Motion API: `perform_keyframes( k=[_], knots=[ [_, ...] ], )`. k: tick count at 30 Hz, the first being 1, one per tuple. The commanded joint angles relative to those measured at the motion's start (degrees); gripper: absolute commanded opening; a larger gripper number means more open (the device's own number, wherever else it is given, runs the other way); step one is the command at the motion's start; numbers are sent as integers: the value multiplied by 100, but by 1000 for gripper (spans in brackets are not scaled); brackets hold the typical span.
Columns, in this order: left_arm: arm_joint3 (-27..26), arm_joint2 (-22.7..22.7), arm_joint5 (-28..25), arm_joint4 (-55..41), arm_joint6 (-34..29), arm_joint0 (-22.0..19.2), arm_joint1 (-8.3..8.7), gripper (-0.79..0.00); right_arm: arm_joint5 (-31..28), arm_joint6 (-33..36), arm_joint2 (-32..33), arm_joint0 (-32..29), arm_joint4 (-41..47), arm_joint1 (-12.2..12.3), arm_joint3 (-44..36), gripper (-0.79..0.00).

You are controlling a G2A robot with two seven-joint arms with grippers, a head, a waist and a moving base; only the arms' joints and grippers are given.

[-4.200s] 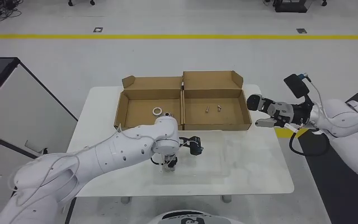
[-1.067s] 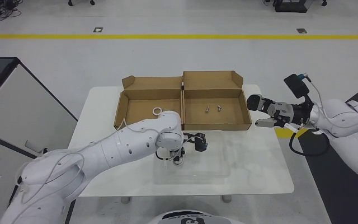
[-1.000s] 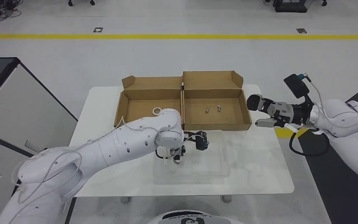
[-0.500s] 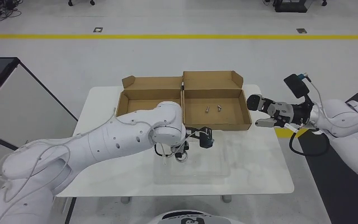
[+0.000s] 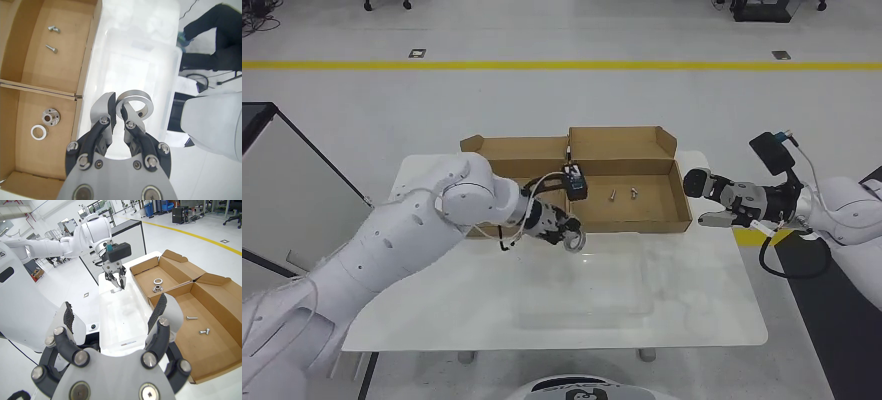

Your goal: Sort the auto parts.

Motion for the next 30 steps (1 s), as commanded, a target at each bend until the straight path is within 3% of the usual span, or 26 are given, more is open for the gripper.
perform_keyframes(
  k=[1, 7, 15, 30],
  knots=[
    [-51, -422, -201, -235, 373, 349, 158, -785, 0, 0, 0, 0, 0, 0, 0, 0],
    [145, -1289, -1026, -1103, 1349, 1102, 416, -785, 0, 0, 0, 0, 0, 0, 0, 0],
    [383, -1767, -2684, -2210, 2129, 1493, 473, -785, 0, 0, 0, 0, 0, 0, 0, 0],
    [260, -1909, -2764, -2395, 2256, 1560, 457, -785, 0, 0, 0, 0, 0, 0, 0, 0]
  ],
)
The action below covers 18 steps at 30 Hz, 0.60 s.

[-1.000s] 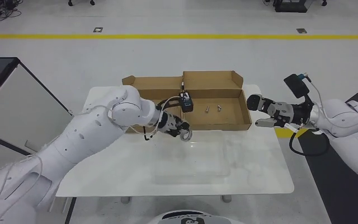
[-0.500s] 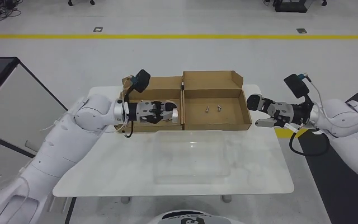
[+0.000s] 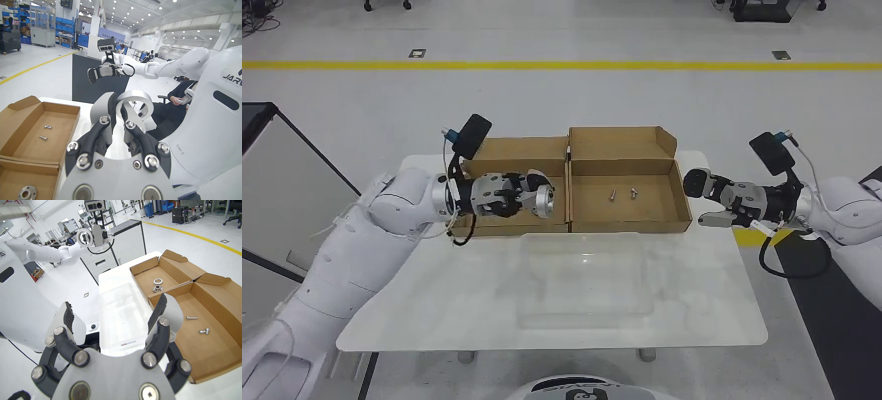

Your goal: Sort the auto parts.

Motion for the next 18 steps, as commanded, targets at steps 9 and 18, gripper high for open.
perform_keyframes(
  k=[9, 18],
  knots=[
    [-556, -145, 0, -1374, 1007, 199, -172, -785, 0, 0, 0, 0, 0, 0, 0, 0],
    [-1167, -611, 0, -3767, -97, 436, -533, -785, 0, 0, 0, 0, 0, 0, 0, 0]
  ],
)
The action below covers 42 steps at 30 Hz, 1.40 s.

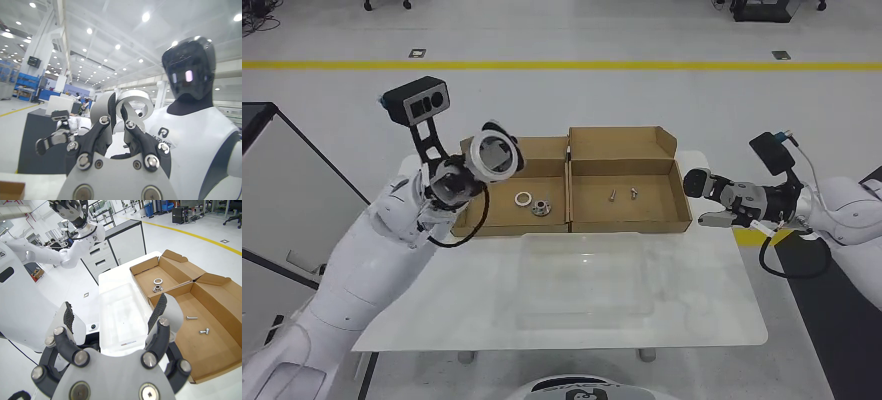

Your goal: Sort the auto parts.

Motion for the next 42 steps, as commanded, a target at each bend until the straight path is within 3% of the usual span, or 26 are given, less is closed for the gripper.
perform_keyframes(
  k=[1, 5, 14, 19, 29, 42],
  knots=[
    [-52, -217, 0, -740, -415, 105, -120, -785, 0, 0, 0, 0, 0, 0, 0, 0],
    [-200, -527, 0, -2017, -1087, 336, -418, -785, 0, 0, 0, 0, 0, 0, 0, 0],
    [-227, -547, 0, -2003, -1088, 415, -795, -785, 0, 0, 0, 0, 0, 0, 0, 0],
    [30, -688, 0, -1007, -1087, 402, -828, -785, 0, 0, 0, 0, 0, 0, 0, 0],
    [355, -1092, 0, 1132, -1086, 443, -736, -785, 0, 0, 0, 0, 0, 0, 0, 0],
    [-28, -925, 0, -1173, -1087, 576, -906, -785, 0, 0, 0, 0, 0, 0, 0, 0]
  ],
)
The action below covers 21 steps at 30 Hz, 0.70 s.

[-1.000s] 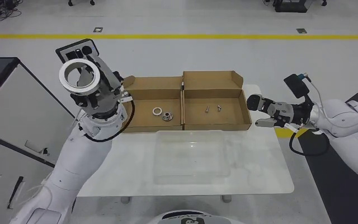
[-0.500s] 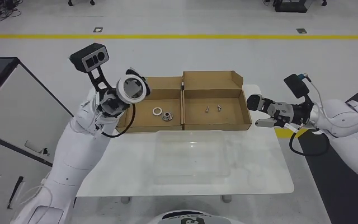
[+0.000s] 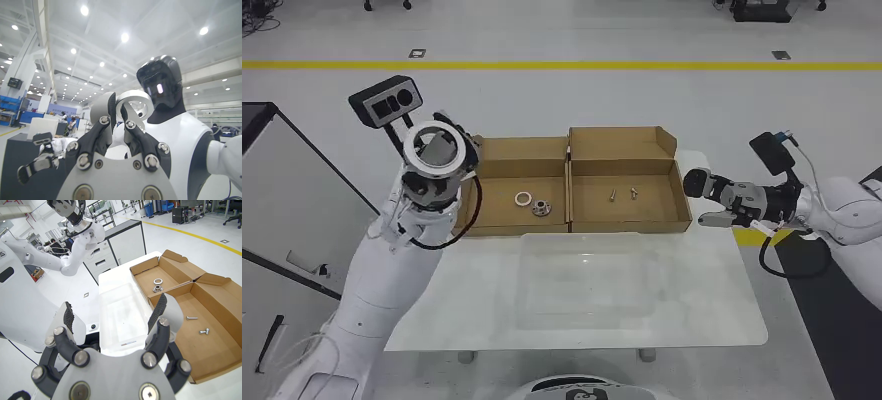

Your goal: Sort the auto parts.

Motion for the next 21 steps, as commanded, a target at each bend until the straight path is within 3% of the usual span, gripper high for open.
perform_keyframes(
  k=[1, 5, 16, 21],
  knots=[
    [-26, 2, 0, -127, 0, -9, -12, -785, 0, 0, 0, 0, 0, 0, 0, 0],
    [83, -26, 0, 154, 0, -27, -3, -785, 0, 0, 0, 0, 0, 0, 0, 0],
    [487, -217, 0, 2315, 1, -121, 99, -785, 0, 0, 0, 0, 0, 0, 0, 0],
    [424, -147, 0, 1860, 1, -65, 60, -785, 0, 0, 0, 0, 0, 0, 0, 0]
  ],
)
